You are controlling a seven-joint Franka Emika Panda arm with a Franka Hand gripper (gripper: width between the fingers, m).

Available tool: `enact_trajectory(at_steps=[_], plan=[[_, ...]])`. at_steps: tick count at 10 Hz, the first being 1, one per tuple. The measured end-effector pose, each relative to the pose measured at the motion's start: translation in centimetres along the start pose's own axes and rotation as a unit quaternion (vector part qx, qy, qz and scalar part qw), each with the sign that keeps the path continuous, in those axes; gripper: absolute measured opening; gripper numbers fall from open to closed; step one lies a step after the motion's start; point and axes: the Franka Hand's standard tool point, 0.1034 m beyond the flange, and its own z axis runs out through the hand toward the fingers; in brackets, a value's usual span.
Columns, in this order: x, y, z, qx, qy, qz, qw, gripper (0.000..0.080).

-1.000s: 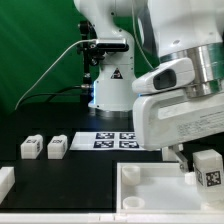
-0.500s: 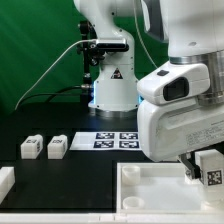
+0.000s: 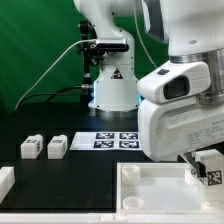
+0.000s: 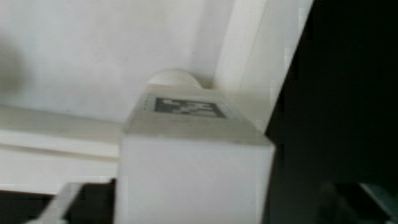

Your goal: Assemble one leg

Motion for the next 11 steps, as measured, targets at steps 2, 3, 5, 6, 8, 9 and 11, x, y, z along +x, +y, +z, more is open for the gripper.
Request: enact_trajectory(at_steps=[2, 3, 5, 6, 8, 9, 11], plan=[[0.0, 0.3, 0.0, -0.002, 0.001, 0.002, 1.000, 0.0296], [0.0, 0.3, 0.0, -0.001, 0.001, 0.002, 1.000, 0.0296], [-0.1, 1.0, 0.3, 0.003, 0.000, 0.052, 0.999, 0.0296], [0.1, 1.0, 0.3, 0.003, 0.001, 0.067, 0.998, 0.0296], [0.1, 1.7, 0.4, -0.005, 0.032, 0.203, 0.979, 0.0296], [-0.1, 2.0, 0.4, -0.009, 0.051, 0.257, 0.965, 0.0297], [-0.6, 2.5, 0.3, -0.019, 0.069, 0.377, 0.924, 0.0297]])
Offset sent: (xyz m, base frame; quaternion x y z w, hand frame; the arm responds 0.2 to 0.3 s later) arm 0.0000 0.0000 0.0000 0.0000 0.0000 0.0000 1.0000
